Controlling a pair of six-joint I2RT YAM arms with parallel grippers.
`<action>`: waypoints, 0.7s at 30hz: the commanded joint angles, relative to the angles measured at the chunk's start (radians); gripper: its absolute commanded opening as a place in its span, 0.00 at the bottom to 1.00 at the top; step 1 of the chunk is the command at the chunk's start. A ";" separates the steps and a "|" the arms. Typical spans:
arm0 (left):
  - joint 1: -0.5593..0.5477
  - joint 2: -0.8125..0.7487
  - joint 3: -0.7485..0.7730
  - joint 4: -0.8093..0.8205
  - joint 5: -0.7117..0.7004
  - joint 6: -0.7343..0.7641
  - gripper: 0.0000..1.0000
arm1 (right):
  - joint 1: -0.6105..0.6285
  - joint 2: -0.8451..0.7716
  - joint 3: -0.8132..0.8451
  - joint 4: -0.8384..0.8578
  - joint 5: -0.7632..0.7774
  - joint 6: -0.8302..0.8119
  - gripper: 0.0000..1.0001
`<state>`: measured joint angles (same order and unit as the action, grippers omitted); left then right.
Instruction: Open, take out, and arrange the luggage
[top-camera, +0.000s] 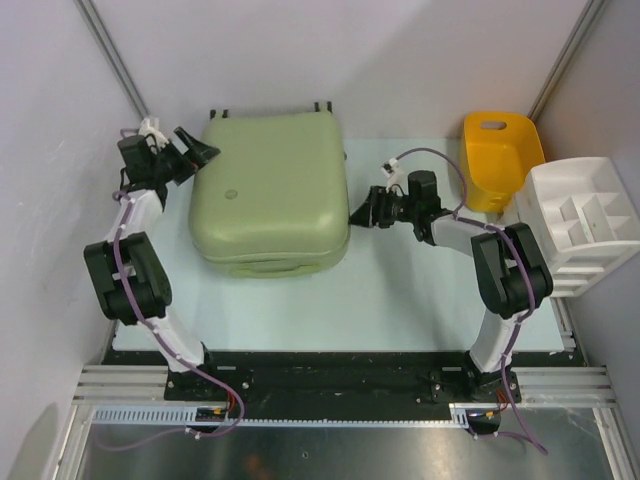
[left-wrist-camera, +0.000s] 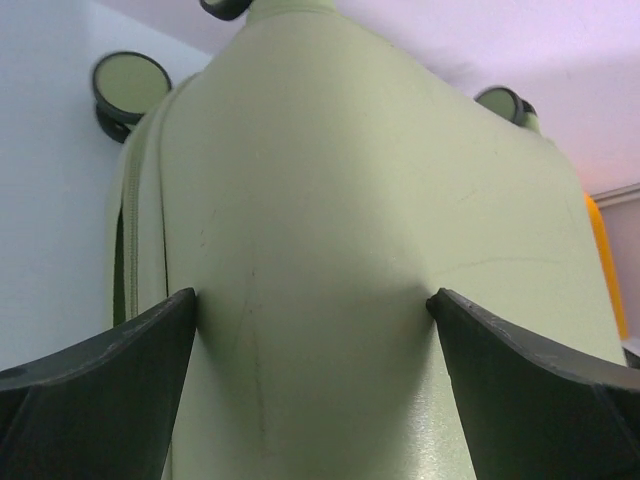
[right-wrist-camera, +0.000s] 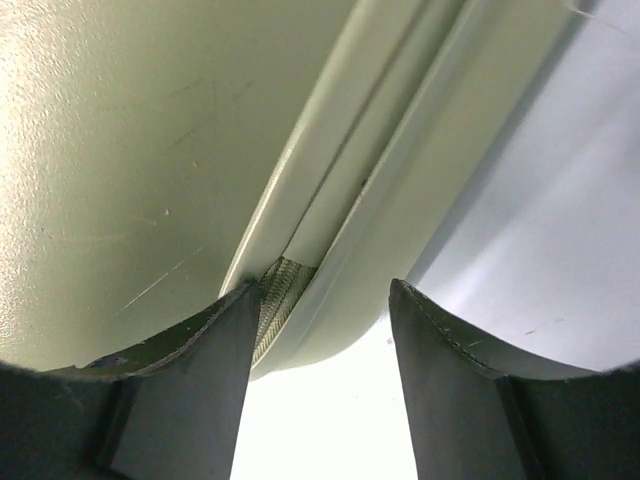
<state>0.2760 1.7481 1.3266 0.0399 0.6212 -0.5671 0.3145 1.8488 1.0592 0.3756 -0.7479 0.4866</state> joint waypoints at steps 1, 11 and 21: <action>-0.243 0.066 0.042 -0.173 0.337 0.055 0.99 | 0.181 -0.075 -0.002 -0.245 -0.145 -0.181 0.62; -0.321 0.165 0.238 -0.247 0.315 0.137 0.94 | 0.160 -0.249 -0.031 -0.507 -0.071 -0.402 0.64; -0.135 -0.085 0.234 -0.439 0.134 0.222 0.99 | 0.178 -0.369 -0.033 -0.572 -0.001 -0.540 0.64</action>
<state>0.0795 1.8702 1.6424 -0.2333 0.6430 -0.3046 0.4587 1.5280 1.0107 -0.1982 -0.7883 0.0177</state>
